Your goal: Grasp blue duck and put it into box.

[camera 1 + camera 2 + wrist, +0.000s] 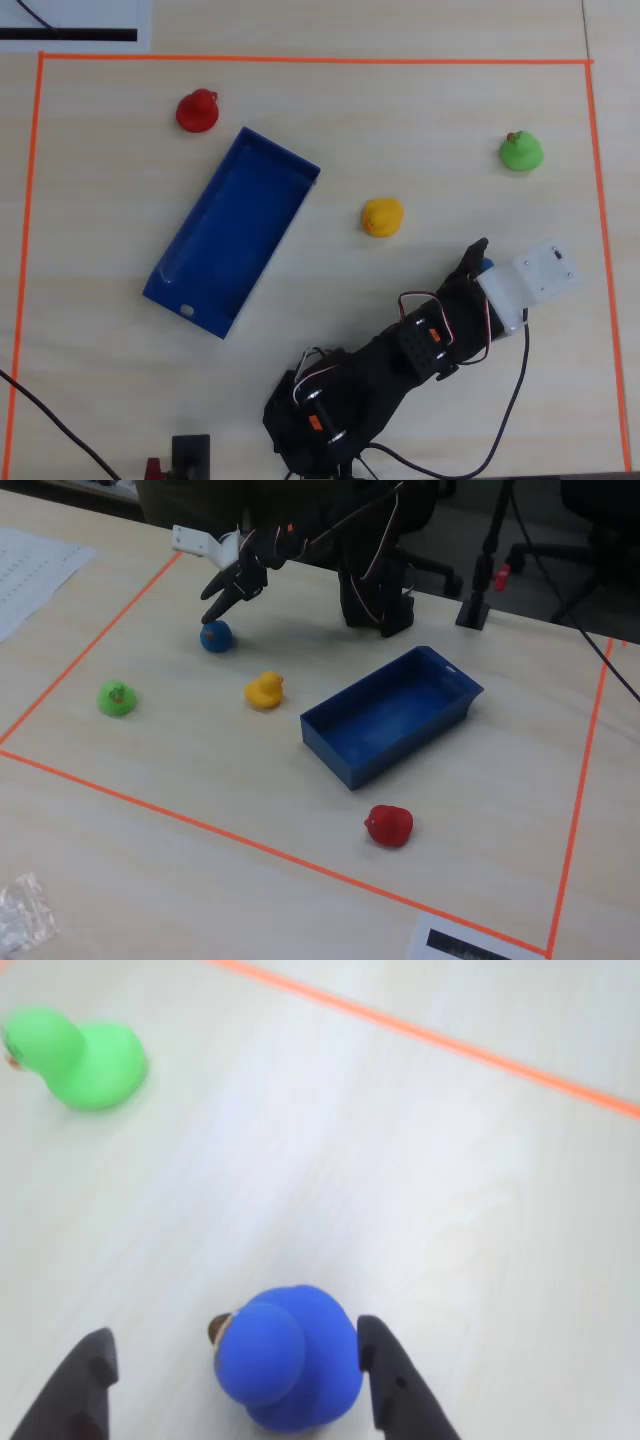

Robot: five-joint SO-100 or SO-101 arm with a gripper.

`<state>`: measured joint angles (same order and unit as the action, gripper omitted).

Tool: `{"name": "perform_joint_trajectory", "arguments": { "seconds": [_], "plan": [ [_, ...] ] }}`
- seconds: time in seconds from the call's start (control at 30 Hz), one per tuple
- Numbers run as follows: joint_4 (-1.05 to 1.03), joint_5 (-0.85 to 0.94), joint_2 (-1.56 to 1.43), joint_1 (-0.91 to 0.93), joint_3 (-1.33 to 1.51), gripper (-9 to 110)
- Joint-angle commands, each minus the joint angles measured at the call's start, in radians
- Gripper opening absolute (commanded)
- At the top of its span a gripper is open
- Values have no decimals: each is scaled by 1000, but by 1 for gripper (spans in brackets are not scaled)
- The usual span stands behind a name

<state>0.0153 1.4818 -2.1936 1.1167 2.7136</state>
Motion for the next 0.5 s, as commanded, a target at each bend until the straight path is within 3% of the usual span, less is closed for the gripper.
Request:
{"name": "perform_joint_trajectory", "arguments": {
  "seconds": [0.0, 0.47],
  "plan": [
    [43, -9, -25, -11, 12, 33],
    [126, -31, 11, -41, 81, 33]
  ]
}}
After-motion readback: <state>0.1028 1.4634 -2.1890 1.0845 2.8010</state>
